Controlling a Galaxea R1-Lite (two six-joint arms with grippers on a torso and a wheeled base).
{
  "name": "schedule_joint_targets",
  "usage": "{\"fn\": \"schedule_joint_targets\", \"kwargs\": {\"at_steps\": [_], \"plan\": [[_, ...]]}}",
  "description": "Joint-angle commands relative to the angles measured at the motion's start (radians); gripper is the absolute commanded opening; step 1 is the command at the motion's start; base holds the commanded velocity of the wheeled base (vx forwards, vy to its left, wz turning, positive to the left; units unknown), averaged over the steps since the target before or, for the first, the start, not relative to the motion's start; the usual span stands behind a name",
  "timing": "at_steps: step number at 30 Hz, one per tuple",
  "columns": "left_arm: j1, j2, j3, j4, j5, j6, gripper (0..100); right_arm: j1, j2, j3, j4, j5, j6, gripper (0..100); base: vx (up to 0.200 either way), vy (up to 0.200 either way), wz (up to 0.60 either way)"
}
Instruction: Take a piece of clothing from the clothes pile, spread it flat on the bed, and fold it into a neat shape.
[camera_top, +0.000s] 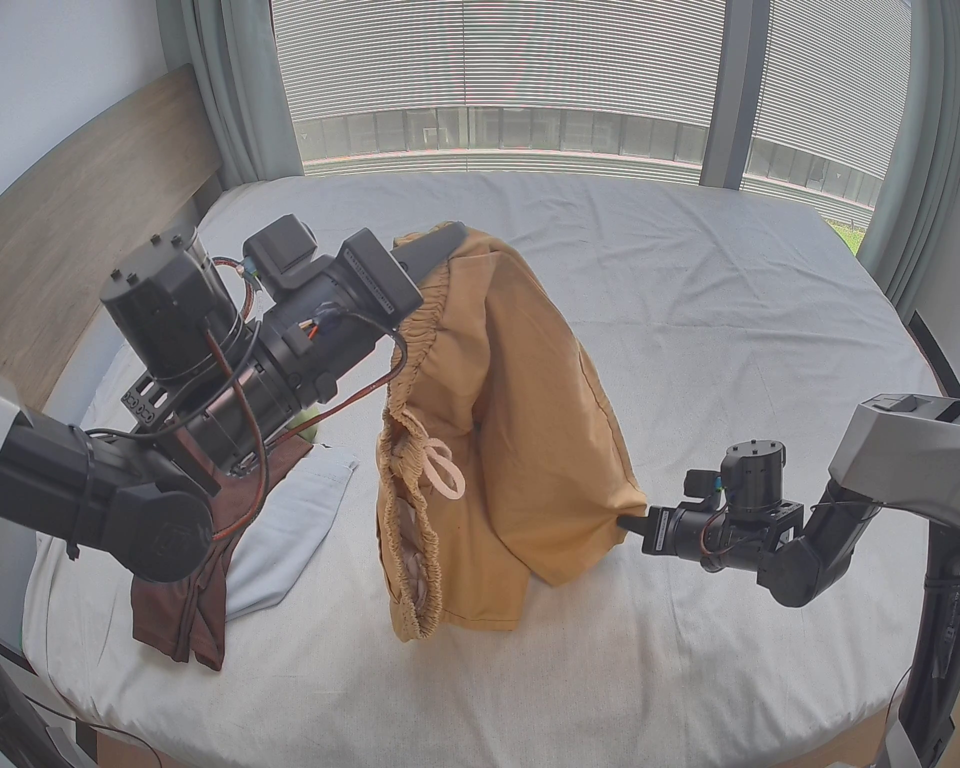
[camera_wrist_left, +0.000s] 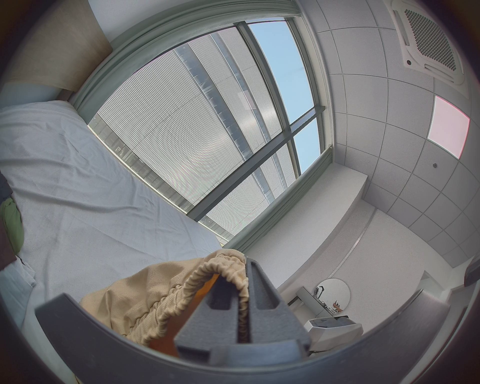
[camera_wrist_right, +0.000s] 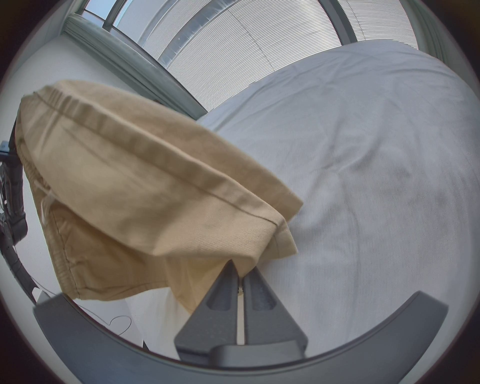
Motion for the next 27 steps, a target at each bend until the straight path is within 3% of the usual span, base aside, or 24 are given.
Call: {"fn": "schedule_joint_targets", "kwargs": {"at_steps": [1,7,15,16,22,27], "plan": [[0.006,-0.001,0.022,-0.008,0.000,0.001,0,-0.042,-0.004,-0.078,0.028,-0.010,-0.001,0,0.000,0.000,0.00],[0.010,-0.001,0.039,-0.025,-0.002,0.003,0,-0.057,0.008,-0.185,0.089,-0.076,0.001,0,0.000,0.000,0.00],[0.010,0.001,0.050,-0.041,-0.002,0.004,0,-0.046,0.028,-0.181,0.092,-0.081,0.001,0,0.000,0.000,0.00],[0.010,0.001,0.052,-0.044,-0.002,0.004,0,-0.046,0.028,-0.178,0.092,-0.079,0.001,100,0.000,0.000,0.00],[0.012,0.005,0.049,-0.045,0.000,0.004,0,-0.039,-0.017,-0.124,0.086,-0.090,0.001,100,0.000,0.000,0.00],[0.019,0.005,0.047,-0.045,0.000,0.004,0,0.013,-0.090,-0.012,0.088,-0.090,-0.002,100,0.000,0.000,0.00]]}}
